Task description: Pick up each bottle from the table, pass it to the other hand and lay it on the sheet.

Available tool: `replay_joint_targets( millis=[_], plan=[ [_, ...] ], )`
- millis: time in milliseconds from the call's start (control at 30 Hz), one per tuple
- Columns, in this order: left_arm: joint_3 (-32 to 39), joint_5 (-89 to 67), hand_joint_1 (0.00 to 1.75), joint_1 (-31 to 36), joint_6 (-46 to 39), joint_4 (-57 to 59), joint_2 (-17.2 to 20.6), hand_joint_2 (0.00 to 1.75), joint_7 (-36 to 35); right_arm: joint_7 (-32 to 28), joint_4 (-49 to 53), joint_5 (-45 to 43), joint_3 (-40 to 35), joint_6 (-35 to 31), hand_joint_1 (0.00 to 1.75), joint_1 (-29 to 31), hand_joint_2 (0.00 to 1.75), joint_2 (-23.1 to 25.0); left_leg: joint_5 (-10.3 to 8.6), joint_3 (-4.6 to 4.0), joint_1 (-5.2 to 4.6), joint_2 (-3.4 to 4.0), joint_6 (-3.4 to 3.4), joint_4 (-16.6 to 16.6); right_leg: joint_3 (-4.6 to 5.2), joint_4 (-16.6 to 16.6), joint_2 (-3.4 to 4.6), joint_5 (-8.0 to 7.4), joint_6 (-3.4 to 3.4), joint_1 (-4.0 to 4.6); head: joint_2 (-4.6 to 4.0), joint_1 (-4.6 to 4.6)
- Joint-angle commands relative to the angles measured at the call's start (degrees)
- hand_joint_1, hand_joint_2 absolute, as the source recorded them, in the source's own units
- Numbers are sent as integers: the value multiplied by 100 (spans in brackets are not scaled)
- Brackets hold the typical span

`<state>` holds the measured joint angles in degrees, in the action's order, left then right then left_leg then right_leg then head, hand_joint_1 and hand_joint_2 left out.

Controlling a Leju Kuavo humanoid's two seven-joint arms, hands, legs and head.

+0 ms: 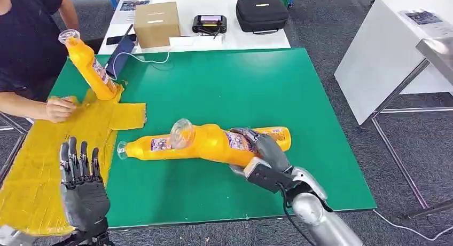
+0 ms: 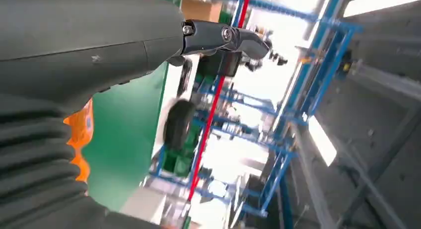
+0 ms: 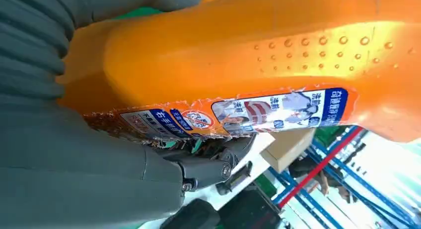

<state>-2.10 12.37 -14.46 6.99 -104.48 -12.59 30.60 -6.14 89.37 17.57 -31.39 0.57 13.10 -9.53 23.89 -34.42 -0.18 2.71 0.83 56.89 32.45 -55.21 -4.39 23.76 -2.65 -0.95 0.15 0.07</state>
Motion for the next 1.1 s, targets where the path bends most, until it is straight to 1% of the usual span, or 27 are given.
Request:
replay_joint_targets(
  millis=[33, 100, 133, 200, 233, 333, 367, 433, 467, 500, 533, 567, 600, 633, 667, 700, 733, 767, 800, 833, 867, 900, 933, 967, 1000, 1033, 1100],
  plan=[
    [-571, -39, 0, 232, -129, 315, 386, 175, -75, 59, -915, -104, -234, 58, 175, 774, 175, 361, 3, 21, 10, -2, -11, -3, -13, 2, 54, 0, 16, 2, 0, 2],
    [-573, -39, 0, 224, -132, 311, 397, 175, -75, 61, -905, -110, -247, 51, 175, 759, 175, 358, -7, 16, 9, -8, -3, -7, -12, 5, 27, 1, 9, 1, 0, 2],
    [-573, -39, 0, 224, -132, 311, 397, 175, -75, 61, -905, -110, -247, 51, 175, 759, 175, 358, -2, 21, 14, -11, -6, -4, -19, 5, 42, 4, 13, 3, 0, 2],
    [-573, -38, 0, 223, -132, 311, 399, 175, -75, 61, -906, -110, -246, 51, 175, 750, 175, 346, -5, 17, 9, -7, -2, -6, -15, 5, 31, 2, 8, 0, 0, 2],
    [-573, -38, 0, 223, -132, 311, 399, 175, -75, 61, -906, -110, -246, 51, 175, 750, 175, 346, 1, 21, 14, -9, -5, -2, -19, 3, 47, 5, 13, 2, 0, 2],
    [-573, -38, 0, 223, -132, 311, 399, 175, -75, 61, -906, -110, -246, 51, 175, 750, 175, 346, -6, 7, 6, -8, -1, -4, -7, 2, 23, 1, 7, -2, 0, 2],
    [-573, -38, 0, 223, -132, 311, 399, 175, -75, 61, -906, -110, -246, 51, 175, 750, 175, 346, -3, 11, 7, -11, -3, -3, -11, 2, 33, 3, 11, -2, 0, 2],
    [-573, -38, 0, 223, -132, 311, 399, 175, -75, 61, -906, -110, -246, 51, 175, 750, 175, 346, -7, 1, 5, -7, -1, -3, 0, 1, 21, 0, 7, -2, 0, 2],
    [-573, -38, 0, 223, -132, 311, 399, 175, -75, 61, -906, -110, -246, 51, 175, 750, 175, 346, -2, 10, 8, -12, -5, -2, -9, 0, 38, 4, 13, -1, 0, 2],
    [-573, -38, 0, 223, -132, 311, 399, 175, -75, 61, -906, -110, -246, 51, 175, 750, 175, 346, -5, 5, 7, -11, -3, -3, -4, 1, 29, 2, 10, -1, 0, 2],
    [-589, -38, 0, 227, -133, 311, 412, 175, -75, 71, -893, -143, -247, 47, 175, 751, 175, 353, -2, 8, 10, -13, -6, -1, -7, 0, 39, 4, 13, 1, 0, 0],
    [-634, -36, 0, 267, -117, 323, 425, 175, -76, 124, -1064, -140, -333, 75, 175, 893, 175, 467, -5, 4, 5, -11, -2, -3, -2, 1, 26, 2, 9, -2, 0, 2],
    [-651, -85, 0, 285, -160, 326, 423, 175, -75, 172, -1212, -117, -409, 99, 175, 993, 175, 561, -2, 10, 8, -12, -5, -2, -6, -1, 41, 4, 13, -1, 0, 2],
    [-705, -353, 0, 296, -369, 316, 431, 175, -85, 226, -1352, -6, -552, 59, 175, 1084, 175, 639, -4, 3, 5, -2, -3, -2, 2, -1, 37, 0, 10, -2, 0, 2],
    [-778, -398, 0, 307, -374, 302, 455, 175, -79, 241, -1456, 88, -699, 58, 175, 1144, 175, 737, -1, 10, 8, 4, -6, -1, -1, -2, 56, 0, 14, -1, 0, 2],
    [-803, -388, 0, 308, -356, 301, 467, 175, -72, 264, -1525, 161, -788, 41, 175, 1180, 175, 806, -5, 1, 4, 5, -2, -4, 4, 0, 36, -2, 8, -2, 0, 2],
    [-820, -388, 0, 314, -351, 300, 474, 175, -73, 285, -1583, 219, -863, 22, 175, 1208, 175, 867, 0, 13, 11, 7, -7, -4, -5, 0, 62, 0, 15, 2, 0, 2],
    [-822, -364, 0, 322, -344, 292, 474, 175, -74, 296, -1623, 279, -946, -19, 175, 1207, 175, 935, -3, 9, 9, 8, -5, -4, -3, 1, 48, 0, 12, 1, 0, 0],
    [-825, -362, 0, 329, -341, 283, 480, 175, -74, 295, -1629, 341, -1006, -56, 175, 1195, 175, 959, -1, 16, 12, 3, -8, -5, -8, 2, 59, 1, 16, 2, 0, 2],
    [-784, -434, 0, 307, -455, 235, 452, 175, -16, 308, -1592, 530, -1184, -66, 175, 1140, 175, 948, -5, 10, 10, -1, -5, -7, -4, 4, 39, 1, 12, 2, 0, 2],
    [-754, -417, 0, 287, -467, 202, 454, 175, -16, 311, -1536, 622, -1338, -81, 175, 1022, 175, 956, 1, 16, 16, -4, -9, -3, -11, 2, 55, 5, 17, 5, 0, 2],
    [-717, -402, 0, 273, -487, 201, 446, 175, -21, 305, -1497, 702, -1447, -109, 175, 930, 175, 965, -2, 13, 12, -2, -5, -7, -8, 5, 42, 4, 12, 3, 0, 2],
    [-698, -384, 0, 270, -491, 211, 440, 175, -29, 309, -1495, 731, -1507, -126, 175, 889, 175, 980, 2, 22, 15, -10, -7, -8, -18, 6, 49, 8, 16, 4, 0, 2],
    [-646, -355, 0, 274, -511, 265, 434, 175, -45, 275, -1500, 893, -1757, -103, 175, 789, 175, 1022, 1, 17, 15, -4, -6, -7, -14, 7, 41, 6, 12, 4, 0, 2],
    [-636, -327, 0, 278, -497, 297, 436, 175, -55, 281, -1500, 945, -1821, -169, 175, 734, 175, 1062, 5, 27, 18, -11, -8, -8, -25, 10, 51, 10, 16, 5, 0, 4],
    [-636, -315, 0, 285, -486, 321, 437, 175, -60, 283, -1496, 971, -1849, -199, 175, 721, 175, 1075, -2, 16, 13, -5, -5, -10, -12, 9, 33, 5, 10, 3, 0, 0],
    [-637, -315, 0, 287, -485, 328, 435, 175, -60, 283, -1487, 970, -1852, -197, 175, 733, 175, 1086, 1, 18, 15, -13, -7, -8, -16, 7, 39, 9, 14, 4, 0, 2]
  ],
)
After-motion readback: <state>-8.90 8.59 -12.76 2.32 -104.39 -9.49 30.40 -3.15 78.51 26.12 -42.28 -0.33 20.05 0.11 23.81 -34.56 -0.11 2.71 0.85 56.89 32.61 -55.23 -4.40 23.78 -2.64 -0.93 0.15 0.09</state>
